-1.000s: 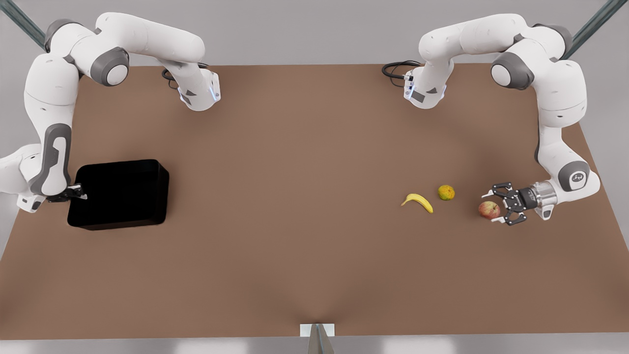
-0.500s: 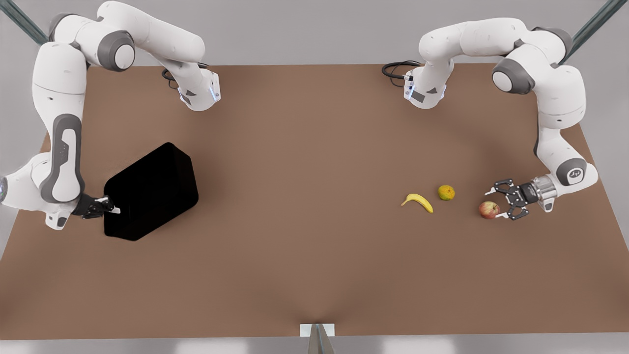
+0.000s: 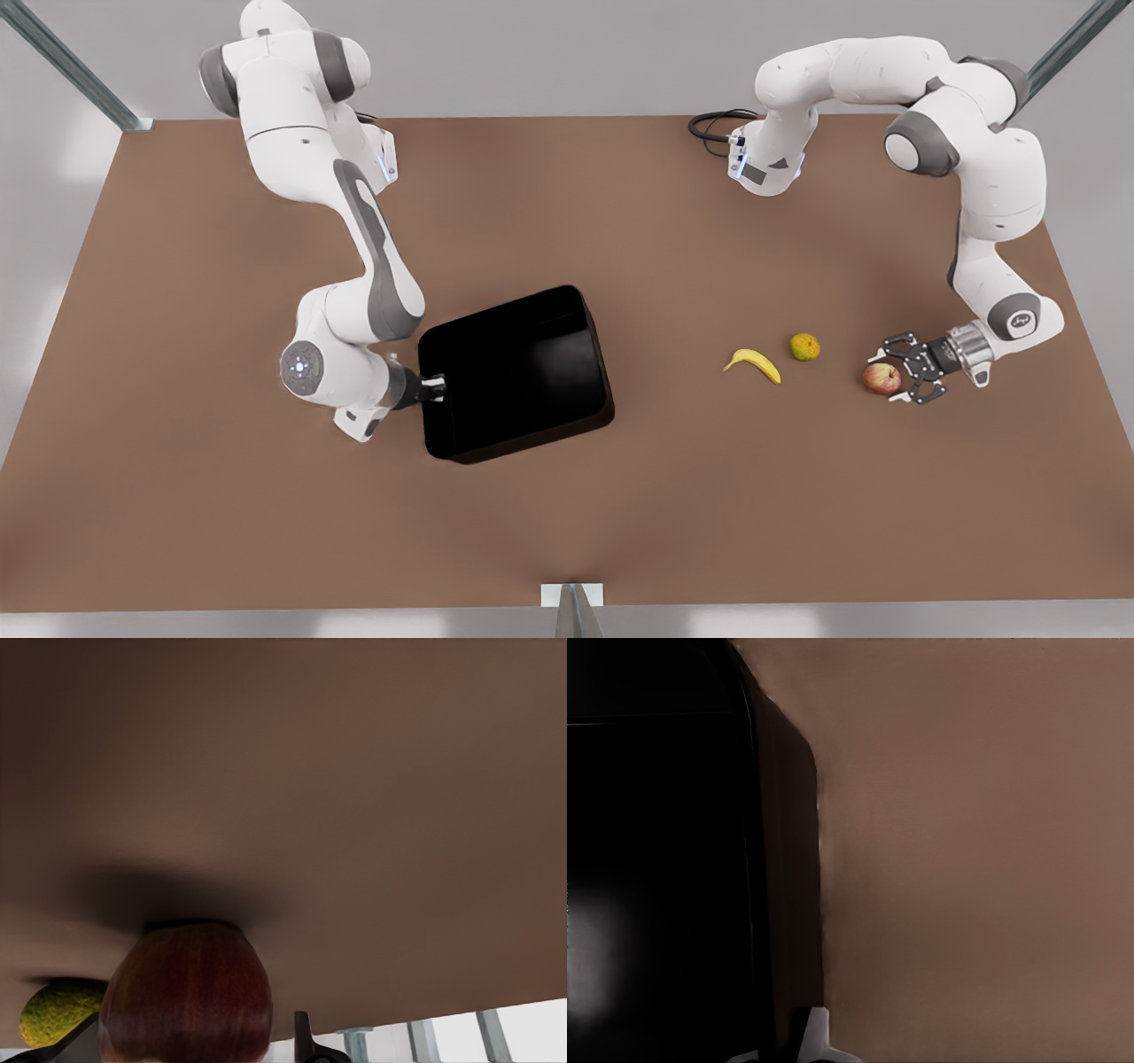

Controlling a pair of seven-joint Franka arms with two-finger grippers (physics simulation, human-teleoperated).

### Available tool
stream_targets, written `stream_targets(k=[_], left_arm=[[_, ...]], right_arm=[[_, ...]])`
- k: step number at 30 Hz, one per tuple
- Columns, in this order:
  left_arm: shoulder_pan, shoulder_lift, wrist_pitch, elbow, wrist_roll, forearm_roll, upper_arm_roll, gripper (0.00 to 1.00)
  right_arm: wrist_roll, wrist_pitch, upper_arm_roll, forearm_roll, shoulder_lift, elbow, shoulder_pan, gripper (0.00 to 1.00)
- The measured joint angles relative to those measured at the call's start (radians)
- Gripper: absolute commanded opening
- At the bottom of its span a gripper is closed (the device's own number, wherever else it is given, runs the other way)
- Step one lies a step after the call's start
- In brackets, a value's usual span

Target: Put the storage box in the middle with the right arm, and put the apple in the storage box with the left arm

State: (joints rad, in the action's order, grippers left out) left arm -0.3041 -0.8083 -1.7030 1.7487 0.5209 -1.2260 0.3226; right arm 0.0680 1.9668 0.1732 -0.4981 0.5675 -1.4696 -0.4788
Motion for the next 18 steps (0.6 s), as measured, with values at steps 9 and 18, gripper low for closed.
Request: stream_targets(k=[9, 18], left_arm=[[-0.001, -0.012, -0.021, 0.000, 0.002, -0.012, -0.023, 0.59], [-0.001, 0.048, -0.010, -0.076, 0.049, 0.021, -0.031, 0.60]], right_arm=[[-0.185, 0.093, -0.130, 0.002, 0.065, 0.061, -0.027, 1.00], [-0.168, -0.234, -0.126, -0.186, 0.046, 0.269, 0.140, 1.00]])
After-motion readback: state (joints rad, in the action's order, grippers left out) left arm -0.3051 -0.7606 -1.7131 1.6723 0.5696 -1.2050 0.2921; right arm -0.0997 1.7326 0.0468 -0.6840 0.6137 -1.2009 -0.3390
